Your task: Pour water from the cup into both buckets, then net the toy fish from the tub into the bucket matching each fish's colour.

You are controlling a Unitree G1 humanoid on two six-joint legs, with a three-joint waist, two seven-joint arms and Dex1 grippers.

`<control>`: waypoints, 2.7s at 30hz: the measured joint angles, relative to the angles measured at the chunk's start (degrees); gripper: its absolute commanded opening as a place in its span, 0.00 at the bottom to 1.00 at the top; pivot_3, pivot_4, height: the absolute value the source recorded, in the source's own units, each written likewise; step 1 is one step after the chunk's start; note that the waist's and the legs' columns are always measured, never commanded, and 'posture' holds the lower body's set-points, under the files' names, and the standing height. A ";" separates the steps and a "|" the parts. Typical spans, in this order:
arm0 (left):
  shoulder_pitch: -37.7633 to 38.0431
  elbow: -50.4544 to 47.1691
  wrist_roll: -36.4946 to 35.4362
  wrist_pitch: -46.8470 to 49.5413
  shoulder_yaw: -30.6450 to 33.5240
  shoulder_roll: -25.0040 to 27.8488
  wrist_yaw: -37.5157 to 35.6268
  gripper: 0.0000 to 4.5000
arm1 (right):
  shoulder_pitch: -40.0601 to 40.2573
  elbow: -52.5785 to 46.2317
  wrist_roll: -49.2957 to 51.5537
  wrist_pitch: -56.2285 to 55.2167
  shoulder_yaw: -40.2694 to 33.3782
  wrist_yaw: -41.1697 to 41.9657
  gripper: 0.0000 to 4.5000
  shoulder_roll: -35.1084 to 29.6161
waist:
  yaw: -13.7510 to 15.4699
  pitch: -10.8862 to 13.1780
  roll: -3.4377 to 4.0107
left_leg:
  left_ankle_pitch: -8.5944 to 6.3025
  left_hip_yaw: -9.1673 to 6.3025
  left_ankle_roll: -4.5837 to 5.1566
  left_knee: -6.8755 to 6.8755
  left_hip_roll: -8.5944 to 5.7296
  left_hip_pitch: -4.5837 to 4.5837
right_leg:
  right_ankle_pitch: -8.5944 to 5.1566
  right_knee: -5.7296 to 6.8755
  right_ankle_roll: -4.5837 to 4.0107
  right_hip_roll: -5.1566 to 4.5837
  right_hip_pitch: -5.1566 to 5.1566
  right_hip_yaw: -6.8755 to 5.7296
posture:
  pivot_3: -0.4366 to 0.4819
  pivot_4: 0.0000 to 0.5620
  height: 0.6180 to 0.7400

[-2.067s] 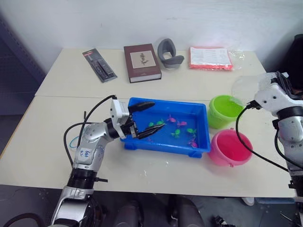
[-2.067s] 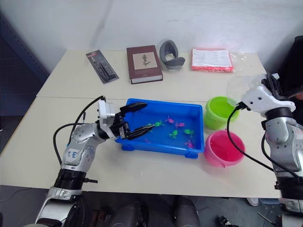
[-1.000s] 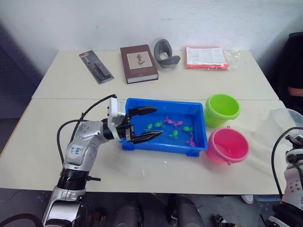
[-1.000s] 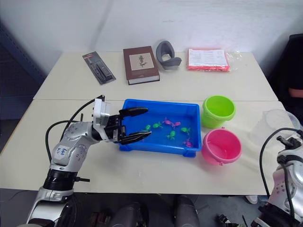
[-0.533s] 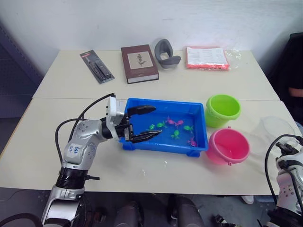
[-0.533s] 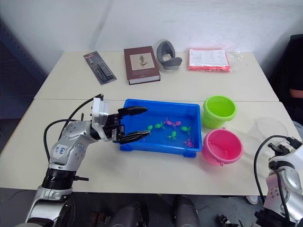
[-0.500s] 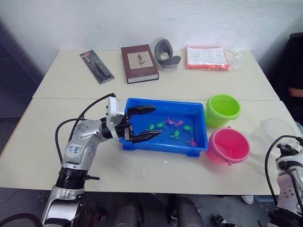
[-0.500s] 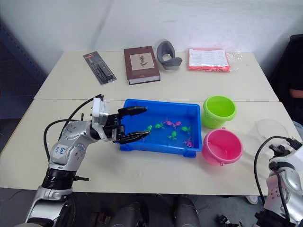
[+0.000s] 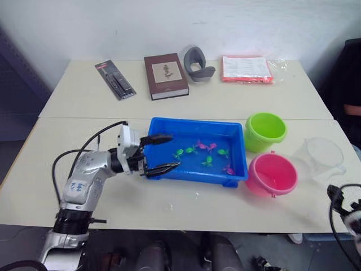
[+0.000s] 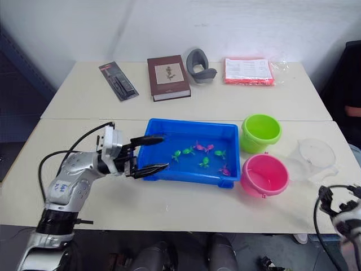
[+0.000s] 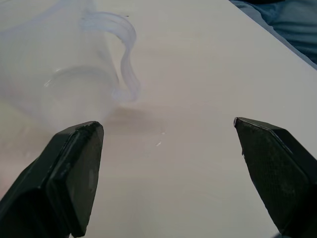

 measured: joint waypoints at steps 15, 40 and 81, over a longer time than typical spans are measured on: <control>23.56 4.70 3.93 -12.78 23.39 4.41 9.94 1.00 | 1.85 -15.45 -6.42 -36.87 14.64 48.59 0.99 -12.77 | 0.03 0.02 -0.75 | -0.30 0.12 -0.10 -0.10 0.18 0.13 | -0.04 -0.27 -0.07 -0.06 0.01 -0.06 | 0.48 0.27 1.00; 17.99 -3.75 9.73 18.56 25.21 3.92 42.92 1.00 | -4.93 -7.12 -17.17 -50.26 37.37 52.44 0.99 -11.83 | 1.35 -0.08 -0.99 | -0.46 0.06 -0.13 0.02 0.21 0.14 | -0.07 -0.02 -0.15 -0.04 0.04 -0.25 | 0.48 0.27 1.00; -18.85 13.71 5.86 1.11 -6.04 20.41 -25.82 0.01 | -26.92 -17.69 13.00 -3.70 42.72 27.29 1.00 -27.02 | 1.33 0.02 -1.01 | -0.20 -0.08 -0.36 0.31 0.23 -0.04 | -0.20 0.33 -0.38 0.07 -0.03 -0.60 | 0.48 0.27 1.00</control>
